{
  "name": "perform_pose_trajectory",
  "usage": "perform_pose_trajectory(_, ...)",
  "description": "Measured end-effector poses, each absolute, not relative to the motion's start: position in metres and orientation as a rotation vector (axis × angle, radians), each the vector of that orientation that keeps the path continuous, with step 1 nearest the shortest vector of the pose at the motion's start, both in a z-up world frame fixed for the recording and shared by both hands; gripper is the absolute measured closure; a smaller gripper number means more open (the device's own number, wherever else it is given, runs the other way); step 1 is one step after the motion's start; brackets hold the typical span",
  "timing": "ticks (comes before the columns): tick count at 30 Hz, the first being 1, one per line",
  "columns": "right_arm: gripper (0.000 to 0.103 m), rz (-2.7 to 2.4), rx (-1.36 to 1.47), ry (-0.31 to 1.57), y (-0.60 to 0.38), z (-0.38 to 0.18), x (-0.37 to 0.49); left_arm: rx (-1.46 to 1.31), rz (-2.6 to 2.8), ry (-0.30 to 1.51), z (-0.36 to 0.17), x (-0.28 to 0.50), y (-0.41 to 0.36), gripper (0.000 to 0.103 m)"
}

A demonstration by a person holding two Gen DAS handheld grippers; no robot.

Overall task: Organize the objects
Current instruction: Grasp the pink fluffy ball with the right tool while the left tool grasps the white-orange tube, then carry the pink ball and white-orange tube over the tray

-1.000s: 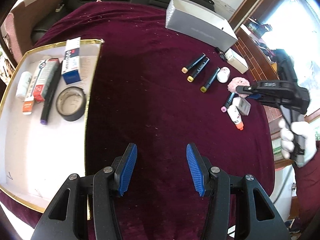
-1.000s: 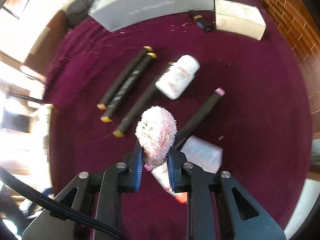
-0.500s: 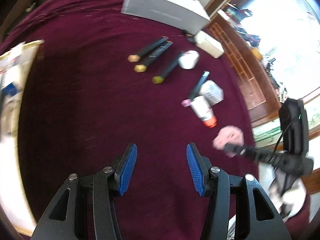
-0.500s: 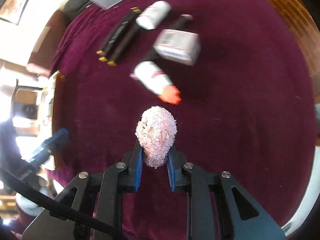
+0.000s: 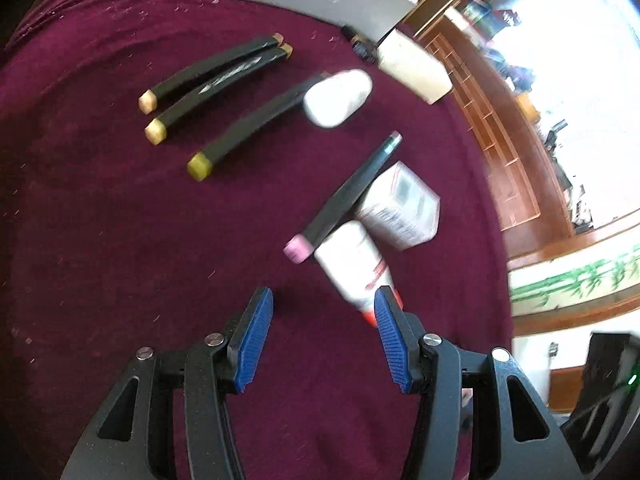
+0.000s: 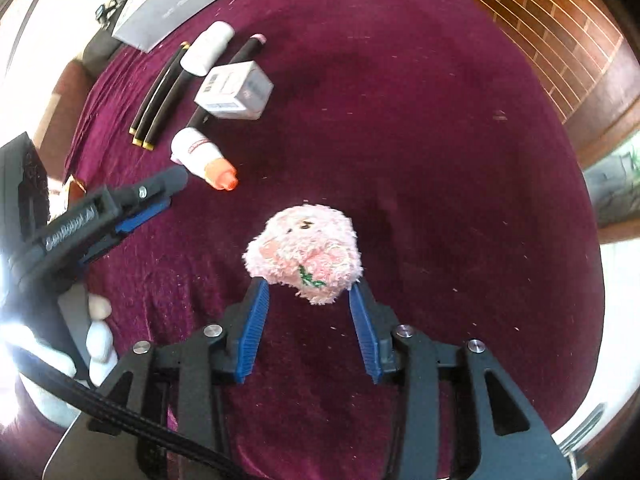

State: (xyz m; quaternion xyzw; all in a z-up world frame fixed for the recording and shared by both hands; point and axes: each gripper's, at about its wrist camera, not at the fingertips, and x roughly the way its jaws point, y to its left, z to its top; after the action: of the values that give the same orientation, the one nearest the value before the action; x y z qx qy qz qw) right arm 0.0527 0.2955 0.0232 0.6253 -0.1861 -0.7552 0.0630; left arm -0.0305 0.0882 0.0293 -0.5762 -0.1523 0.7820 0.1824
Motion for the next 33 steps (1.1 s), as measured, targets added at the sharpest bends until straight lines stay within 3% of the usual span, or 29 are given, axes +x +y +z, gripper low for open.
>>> perform_pose_trajectory(5, 0.06, -2.298, 1.882, -0.619, 0.306, 0.021, 0.061, -1.628, 2.229, -0.363, 0.027, -0.042, 0.108, 0.057)
perform_pose_trajectory(10, 0.059, -2.311, 1.882, -0.646, 0.309, 0.022, 0.063, -1.592, 2.293, -0.216, 0.028, -0.045, 0.131, 0.057)
perform_pose_trajectory(13, 0.053, -2.324, 1.881, -0.662, 0.318, 0.023, 0.067, -1.544, 2.325, -0.057, 0.027, -0.04, 0.143, 0.057)
perform_pose_trajectory(15, 0.053, -2.33, 1.877, -0.671, 0.319, 0.024, 0.065, -1.518, 2.299, 0.025, 0.028, -0.036, 0.146, 0.067)
perform_pose_trajectory(16, 0.053, -2.332, 1.874, -0.67, 0.32, 0.024, 0.065, -1.519, 2.277, 0.021, 0.029, -0.035, 0.143, 0.068)
perform_pose_trajectory(18, 0.053, -2.34, 1.869, -0.66, 0.319, 0.026, 0.063, -1.534, 2.23, -0.008, 0.03, -0.033, 0.132, 0.081)
perform_pose_trajectory(26, 0.047, -2.374, 1.838, -0.537, 0.305, 0.033, 0.051, -1.527, 2.203, -0.035, 0.048, 0.001, 0.06, 0.081)
perform_pose_trajectory(33, 0.047, -2.384, 1.84, -0.425, 0.291, 0.028, 0.039, -1.554, 2.211, 0.005, 0.032, 0.016, 0.064, 0.079)
